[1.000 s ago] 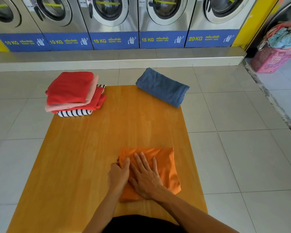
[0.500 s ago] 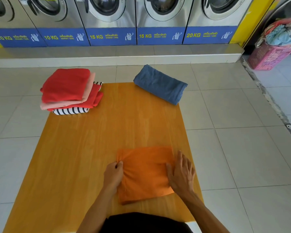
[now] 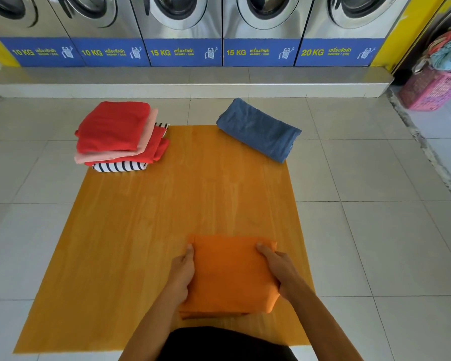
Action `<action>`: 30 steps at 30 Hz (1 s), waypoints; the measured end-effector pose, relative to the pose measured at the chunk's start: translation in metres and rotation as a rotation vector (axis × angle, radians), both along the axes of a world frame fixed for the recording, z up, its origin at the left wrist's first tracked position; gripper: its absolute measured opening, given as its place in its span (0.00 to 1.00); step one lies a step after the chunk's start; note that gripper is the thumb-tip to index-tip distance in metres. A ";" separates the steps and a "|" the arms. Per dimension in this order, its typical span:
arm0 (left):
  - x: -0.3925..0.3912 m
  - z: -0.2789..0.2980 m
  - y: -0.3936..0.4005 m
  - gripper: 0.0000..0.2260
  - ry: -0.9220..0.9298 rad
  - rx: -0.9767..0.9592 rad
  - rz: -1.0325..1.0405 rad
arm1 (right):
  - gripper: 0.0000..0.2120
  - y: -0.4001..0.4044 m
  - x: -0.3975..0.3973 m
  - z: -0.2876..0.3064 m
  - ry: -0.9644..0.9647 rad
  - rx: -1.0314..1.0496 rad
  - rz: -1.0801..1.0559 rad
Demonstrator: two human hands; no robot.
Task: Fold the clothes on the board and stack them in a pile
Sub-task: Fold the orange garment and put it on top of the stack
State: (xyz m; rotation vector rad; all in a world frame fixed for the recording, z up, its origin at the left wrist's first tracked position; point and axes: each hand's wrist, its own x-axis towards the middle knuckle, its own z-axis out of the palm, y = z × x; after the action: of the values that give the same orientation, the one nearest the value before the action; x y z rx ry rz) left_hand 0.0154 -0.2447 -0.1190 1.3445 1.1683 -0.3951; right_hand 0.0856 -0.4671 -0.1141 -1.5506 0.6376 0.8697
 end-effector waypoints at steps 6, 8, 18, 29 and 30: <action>-0.010 0.011 0.027 0.28 -0.095 -0.016 0.115 | 0.20 0.026 -0.010 -0.007 -0.198 -0.044 0.052; -0.012 0.015 0.038 0.25 -0.118 0.011 0.122 | 0.12 0.041 -0.012 -0.006 -0.297 -0.112 0.143; 0.003 0.039 0.132 0.15 -0.228 0.139 0.123 | 0.08 0.143 0.013 0.025 -0.503 -0.179 0.275; 0.125 0.101 0.318 0.16 -0.348 0.430 0.022 | 0.09 0.322 0.138 0.089 -0.636 -0.032 0.240; 0.140 0.110 0.337 0.15 -0.369 0.442 0.014 | 0.07 0.341 0.153 0.095 -0.647 -0.012 0.234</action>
State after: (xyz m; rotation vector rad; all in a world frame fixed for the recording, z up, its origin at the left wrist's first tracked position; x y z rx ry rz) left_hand 0.1558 0.0926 -0.0095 1.7017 0.9824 0.1333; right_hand 0.2387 -0.1265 -0.0187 -1.8121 -0.0060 0.4783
